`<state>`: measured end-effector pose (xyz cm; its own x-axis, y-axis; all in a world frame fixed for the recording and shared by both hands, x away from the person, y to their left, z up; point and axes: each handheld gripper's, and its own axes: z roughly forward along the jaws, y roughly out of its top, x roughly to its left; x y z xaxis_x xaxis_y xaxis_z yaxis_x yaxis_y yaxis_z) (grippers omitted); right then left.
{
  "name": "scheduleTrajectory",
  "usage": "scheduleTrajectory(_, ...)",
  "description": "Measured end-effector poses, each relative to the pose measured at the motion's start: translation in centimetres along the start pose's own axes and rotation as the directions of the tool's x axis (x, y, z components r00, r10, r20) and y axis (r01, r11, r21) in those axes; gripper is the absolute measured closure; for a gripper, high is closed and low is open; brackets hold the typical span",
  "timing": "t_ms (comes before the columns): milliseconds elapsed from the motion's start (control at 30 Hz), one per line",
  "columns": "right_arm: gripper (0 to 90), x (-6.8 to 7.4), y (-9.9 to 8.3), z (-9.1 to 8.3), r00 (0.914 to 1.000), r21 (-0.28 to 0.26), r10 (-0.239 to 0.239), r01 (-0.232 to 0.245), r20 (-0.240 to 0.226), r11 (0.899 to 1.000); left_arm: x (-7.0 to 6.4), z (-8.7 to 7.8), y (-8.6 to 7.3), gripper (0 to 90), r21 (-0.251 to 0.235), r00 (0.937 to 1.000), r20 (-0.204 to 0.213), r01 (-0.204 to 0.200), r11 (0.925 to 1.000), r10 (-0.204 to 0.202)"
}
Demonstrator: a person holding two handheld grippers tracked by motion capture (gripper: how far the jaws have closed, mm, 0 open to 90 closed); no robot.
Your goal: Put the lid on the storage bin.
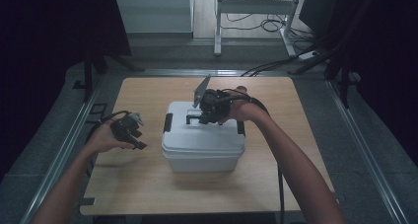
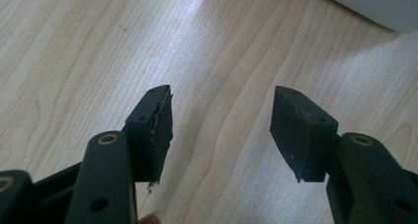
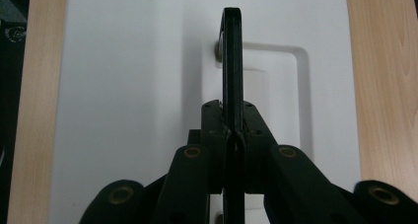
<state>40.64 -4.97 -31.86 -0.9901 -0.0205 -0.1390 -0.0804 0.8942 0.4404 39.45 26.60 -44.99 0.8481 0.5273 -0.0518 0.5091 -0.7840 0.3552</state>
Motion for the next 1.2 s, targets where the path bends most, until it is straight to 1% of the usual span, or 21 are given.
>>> scheduleTrajectory(300,83.4,0.3,-0.2,0.8,0.9998,0.002,-0.003,0.003,-0.02,1.0,0.0,0.2,0.0,41.6,0.002,1.0,0.0,-0.003,1.0,0.003)
scheduleTrajectory(567,82.3,0.4,-0.5,1.1,0.9996,-0.003,0.01,-0.01,-0.028,1.0,0.0,0.5,0.0,41.6,0.004,1.0,0.006,-0.003,1.0,0.003)
scheduleTrajectory(733,80.4,0.4,-0.5,1.2,0.9995,-0.015,0.017,-0.018,-0.026,1.0,-0.1,0.8,0.0,41.6,0.008,0.9999,0.01,-0.004,1.0,0.004)
scheduleTrajectory(833,79.4,0.5,-0.5,1.3,0.9996,-0.006,0.019,-0.019,-0.021,1.0,-0.1,0.8,0.1,41.6,0.008,0.9999,0.012,-0.004,1.0,0.004)
scheduleTrajectory(967,77.7,0.4,-0.5,1.4,0.9995,-0.008,0.025,-0.025,-0.018,1.0,-0.1,0.8,0.1,41.4,0.005,0.9999,0.012,-0.003,1.0,0.003)
scheduleTrajectory(1067,77.7,0.3,-0.5,1.4,0.9996,-0.007,0.028,-0.028,-0.007,1.0,-0.1,0.8,0.0,41.3,0.005,0.9999,0.011,-0.002,1.0,0.002)
scheduleTrajectory(1200,77.9,0.2,-0.5,1.5,0.9995,-0.007,0.031,-0.031,-0.008,1.0,-0.1,0.9,-0.1,41.1,0.008,0.9999,0.012,0.0,1.0,0.0)
